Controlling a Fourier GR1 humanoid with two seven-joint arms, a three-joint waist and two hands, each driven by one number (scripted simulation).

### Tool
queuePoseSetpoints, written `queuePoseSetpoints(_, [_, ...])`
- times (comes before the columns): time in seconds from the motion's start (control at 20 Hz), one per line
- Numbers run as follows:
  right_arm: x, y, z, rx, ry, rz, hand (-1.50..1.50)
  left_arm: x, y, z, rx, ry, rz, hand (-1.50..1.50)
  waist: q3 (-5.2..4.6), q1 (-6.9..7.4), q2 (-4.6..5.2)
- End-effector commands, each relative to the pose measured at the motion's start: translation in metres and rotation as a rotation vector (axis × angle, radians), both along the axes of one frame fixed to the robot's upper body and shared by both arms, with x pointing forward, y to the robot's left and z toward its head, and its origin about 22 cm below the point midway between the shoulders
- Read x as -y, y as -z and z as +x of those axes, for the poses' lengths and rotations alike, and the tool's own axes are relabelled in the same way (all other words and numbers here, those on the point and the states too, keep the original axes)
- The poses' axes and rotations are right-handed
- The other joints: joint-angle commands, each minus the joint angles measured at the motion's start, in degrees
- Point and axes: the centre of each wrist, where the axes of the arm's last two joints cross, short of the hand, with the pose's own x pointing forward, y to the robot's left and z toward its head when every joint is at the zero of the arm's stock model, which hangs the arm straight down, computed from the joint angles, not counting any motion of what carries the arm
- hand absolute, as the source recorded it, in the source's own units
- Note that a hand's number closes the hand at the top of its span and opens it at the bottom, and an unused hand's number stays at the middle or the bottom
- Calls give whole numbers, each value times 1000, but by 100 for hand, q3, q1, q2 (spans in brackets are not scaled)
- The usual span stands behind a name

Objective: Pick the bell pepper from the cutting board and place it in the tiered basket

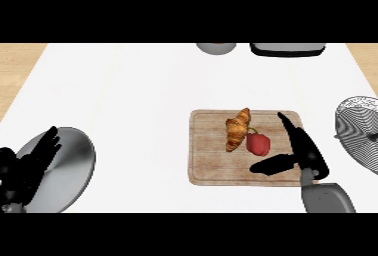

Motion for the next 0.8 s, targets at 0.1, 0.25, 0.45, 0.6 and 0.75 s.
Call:
queuePoseSetpoints(0.1, [-9, 11, 8, -3, -7, 17, -150, 4, 24, -4, 8, 3, -14, 0, -1, -3, 1])
queuePoseSetpoints(0.25, [-10, 35, 0, -21, -18, 12, -150, -13, 13, 1, 1, -1, -14, 0, 0, -5, 1])
queuePoseSetpoints(0.45, [-17, 37, 2, -34, -16, 15, -150, -12, 2, 15, -12, -1, -13, 0, 0, -10, 1])
queuePoseSetpoints(0.6, [-11, 59, 10, -47, -33, 31, -150, -6, 8, 5, 5, -14, -3, 0, 1, 8, 3])
queuePoseSetpoints(0.75, [-30, 36, 22, -63, -60, 58, -150, -5, 6, 7, 4, 3, -6, 0, 0, 4, 2])
